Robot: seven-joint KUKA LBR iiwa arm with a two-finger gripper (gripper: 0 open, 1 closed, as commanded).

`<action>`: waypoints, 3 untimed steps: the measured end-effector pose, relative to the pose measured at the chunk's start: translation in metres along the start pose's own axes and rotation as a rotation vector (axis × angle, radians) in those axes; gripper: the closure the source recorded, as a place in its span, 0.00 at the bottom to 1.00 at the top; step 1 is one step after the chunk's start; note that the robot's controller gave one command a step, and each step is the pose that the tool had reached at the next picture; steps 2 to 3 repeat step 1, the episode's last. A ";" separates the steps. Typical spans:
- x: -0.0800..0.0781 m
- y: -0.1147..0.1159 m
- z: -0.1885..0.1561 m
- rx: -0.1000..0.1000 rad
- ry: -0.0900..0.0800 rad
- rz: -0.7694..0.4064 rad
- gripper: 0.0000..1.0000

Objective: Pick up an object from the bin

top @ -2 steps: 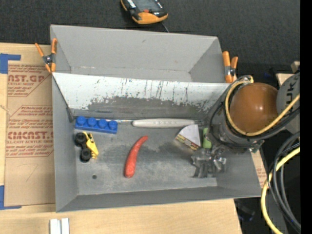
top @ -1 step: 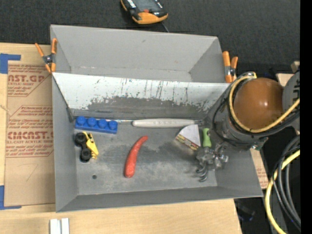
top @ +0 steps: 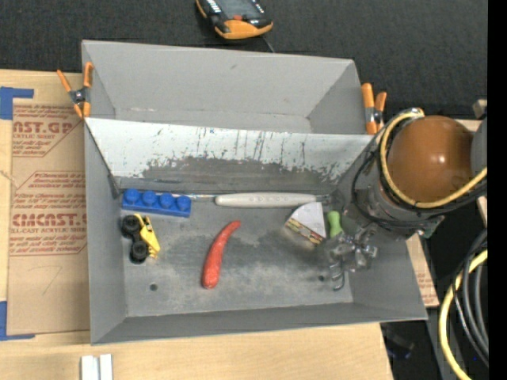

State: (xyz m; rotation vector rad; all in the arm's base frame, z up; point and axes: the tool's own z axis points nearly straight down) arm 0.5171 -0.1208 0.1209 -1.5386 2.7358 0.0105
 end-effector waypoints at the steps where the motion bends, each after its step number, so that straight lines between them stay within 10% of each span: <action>1: 0.000 0.000 -0.029 0.001 0.000 0.000 1.00; 3: 0.000 0.000 -0.029 0.001 0.000 0.000 1.00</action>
Offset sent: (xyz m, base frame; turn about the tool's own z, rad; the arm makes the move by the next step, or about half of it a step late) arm 0.0000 0.0003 0.0395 -0.0001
